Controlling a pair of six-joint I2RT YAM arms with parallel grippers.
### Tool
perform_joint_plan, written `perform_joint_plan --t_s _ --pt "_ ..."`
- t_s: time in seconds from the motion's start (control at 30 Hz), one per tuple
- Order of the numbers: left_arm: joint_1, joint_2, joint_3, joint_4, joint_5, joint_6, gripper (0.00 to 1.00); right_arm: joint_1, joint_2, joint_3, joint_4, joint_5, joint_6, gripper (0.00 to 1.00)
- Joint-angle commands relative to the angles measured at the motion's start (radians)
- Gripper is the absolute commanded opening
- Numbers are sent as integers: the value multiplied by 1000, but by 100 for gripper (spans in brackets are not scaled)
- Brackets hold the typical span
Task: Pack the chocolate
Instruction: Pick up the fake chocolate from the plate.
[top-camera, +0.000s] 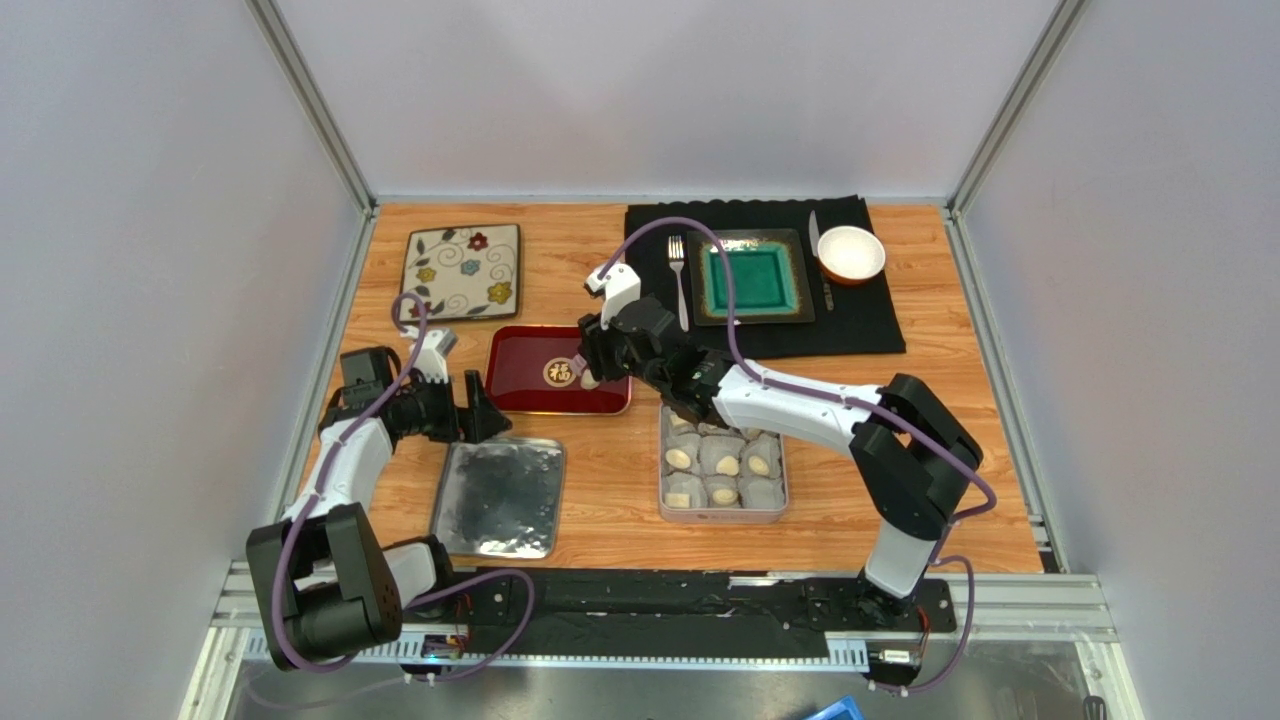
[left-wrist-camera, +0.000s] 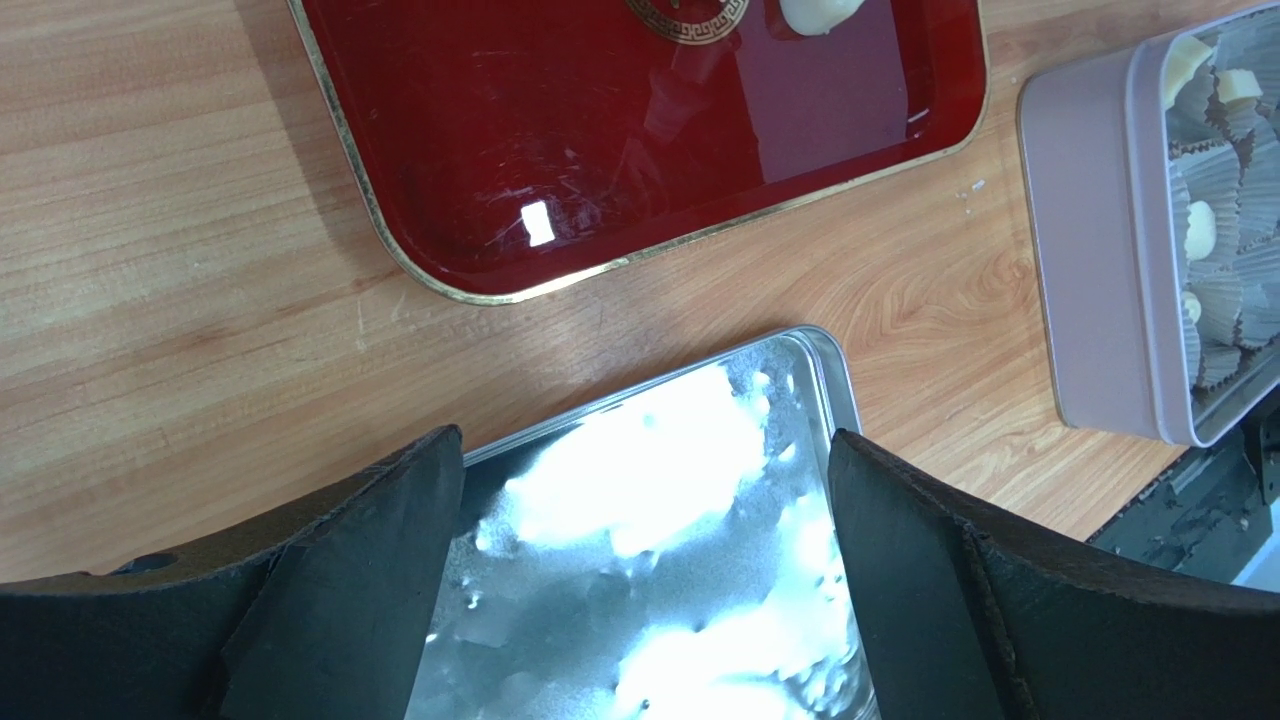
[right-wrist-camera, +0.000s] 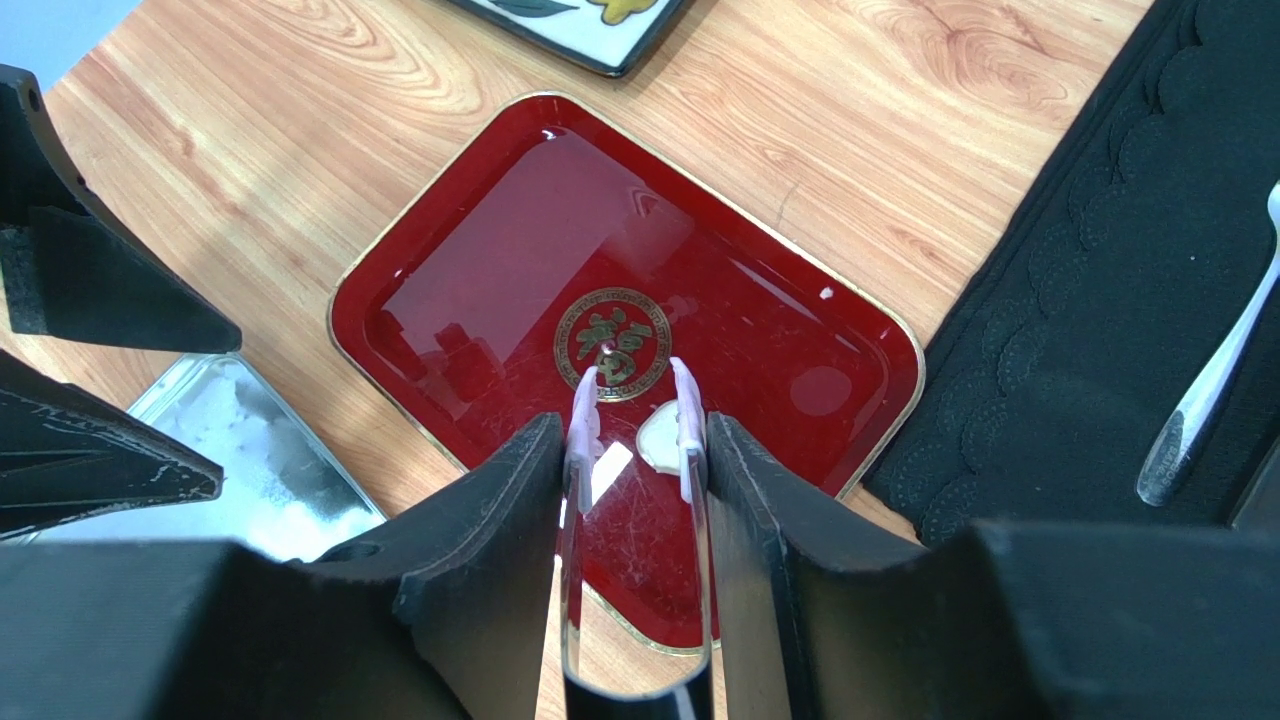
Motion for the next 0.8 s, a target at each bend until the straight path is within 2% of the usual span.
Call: perform_joint_plan --t_s 0.0,0.77 --pt "9 -22 23 19 33 -8 98 5 16 36 29 19 -6 42" --pt "25 -31 33 15 69 -19 99 -17 78 36 38 -2 25 43"
